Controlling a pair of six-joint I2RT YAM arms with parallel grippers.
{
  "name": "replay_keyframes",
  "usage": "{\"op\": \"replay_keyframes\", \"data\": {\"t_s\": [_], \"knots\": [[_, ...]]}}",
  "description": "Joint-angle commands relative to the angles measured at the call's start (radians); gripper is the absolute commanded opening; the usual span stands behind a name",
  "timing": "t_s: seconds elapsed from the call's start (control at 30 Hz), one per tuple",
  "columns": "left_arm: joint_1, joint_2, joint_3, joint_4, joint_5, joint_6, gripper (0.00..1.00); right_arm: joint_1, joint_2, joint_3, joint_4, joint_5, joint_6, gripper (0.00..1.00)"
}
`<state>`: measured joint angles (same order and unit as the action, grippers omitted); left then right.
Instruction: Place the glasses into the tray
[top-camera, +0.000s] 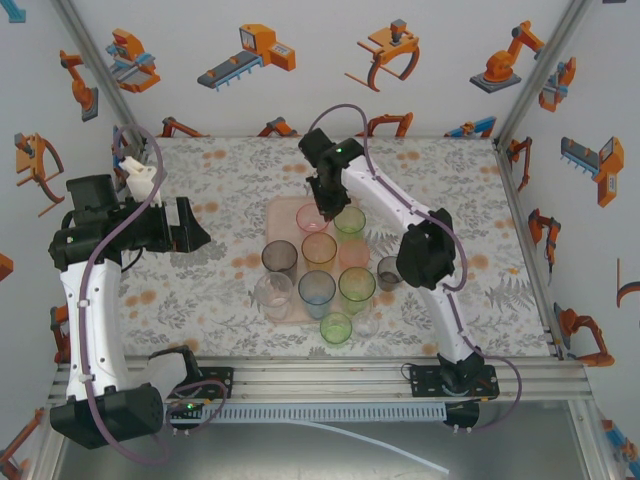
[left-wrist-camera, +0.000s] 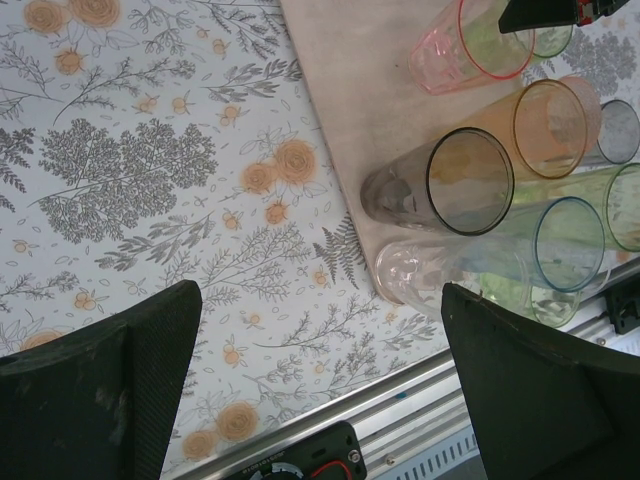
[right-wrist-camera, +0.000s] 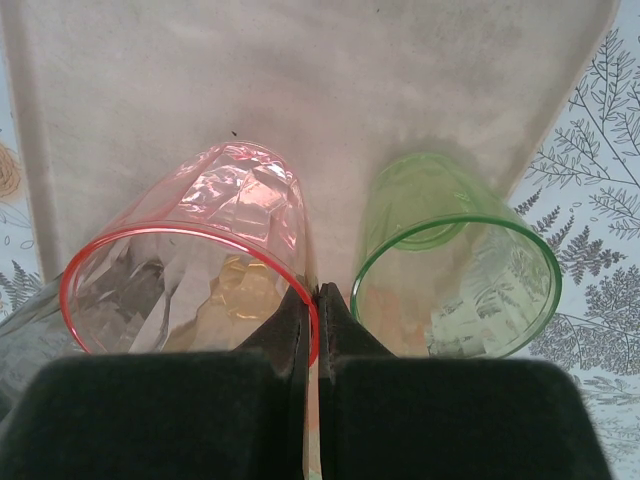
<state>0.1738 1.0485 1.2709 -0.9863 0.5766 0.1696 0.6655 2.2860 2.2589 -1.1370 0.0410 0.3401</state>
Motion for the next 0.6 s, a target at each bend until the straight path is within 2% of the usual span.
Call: {"op": "replay_keyframes", "data": {"t_s": [0.0,0.57], "knots": [[0.009,-0.011,-0.010,0.006,0.022,-0.004,0.97,0.009,0.026,0.001,0.008,-0.005,0.011,0.00],[0.010,-0.014,-0.012,0.006,0.022,-0.004,0.97,0.009,0.060,0.013,0.008,-0.010,0.015,0.01]]}}
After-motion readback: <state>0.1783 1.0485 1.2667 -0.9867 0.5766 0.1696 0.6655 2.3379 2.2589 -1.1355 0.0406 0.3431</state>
